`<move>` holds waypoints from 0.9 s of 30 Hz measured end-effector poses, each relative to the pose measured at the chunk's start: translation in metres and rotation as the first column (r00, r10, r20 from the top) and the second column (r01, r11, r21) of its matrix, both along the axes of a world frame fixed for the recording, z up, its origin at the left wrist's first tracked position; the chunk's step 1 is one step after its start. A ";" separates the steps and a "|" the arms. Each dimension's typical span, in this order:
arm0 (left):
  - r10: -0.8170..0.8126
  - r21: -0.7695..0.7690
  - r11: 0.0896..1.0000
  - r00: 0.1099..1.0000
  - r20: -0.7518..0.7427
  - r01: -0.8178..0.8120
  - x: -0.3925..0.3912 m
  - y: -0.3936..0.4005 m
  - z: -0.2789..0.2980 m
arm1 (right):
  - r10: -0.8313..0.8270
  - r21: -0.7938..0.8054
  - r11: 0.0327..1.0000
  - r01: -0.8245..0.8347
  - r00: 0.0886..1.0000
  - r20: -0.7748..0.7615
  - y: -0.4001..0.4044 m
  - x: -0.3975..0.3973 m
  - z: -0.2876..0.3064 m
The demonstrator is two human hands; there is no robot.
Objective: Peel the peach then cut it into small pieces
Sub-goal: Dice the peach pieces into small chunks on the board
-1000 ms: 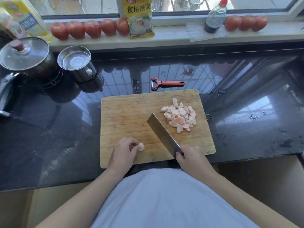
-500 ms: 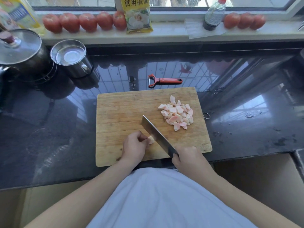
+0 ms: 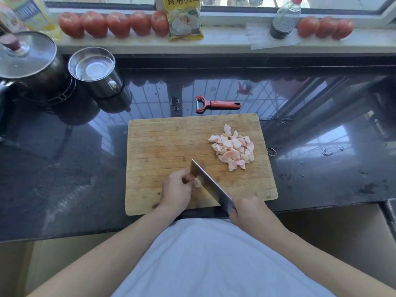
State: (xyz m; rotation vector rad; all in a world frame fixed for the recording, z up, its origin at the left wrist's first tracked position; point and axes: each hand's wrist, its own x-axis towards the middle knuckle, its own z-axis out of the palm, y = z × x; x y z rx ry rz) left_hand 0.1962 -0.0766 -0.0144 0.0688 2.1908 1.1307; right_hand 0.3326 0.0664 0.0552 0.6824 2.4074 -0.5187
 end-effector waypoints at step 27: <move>0.011 -0.034 0.999 1.000 -0.010 -0.011 0.000 0.003 0.007 | -0.022 -0.043 0.999 0.022 1.000 0.002 -0.008 -0.018 -0.008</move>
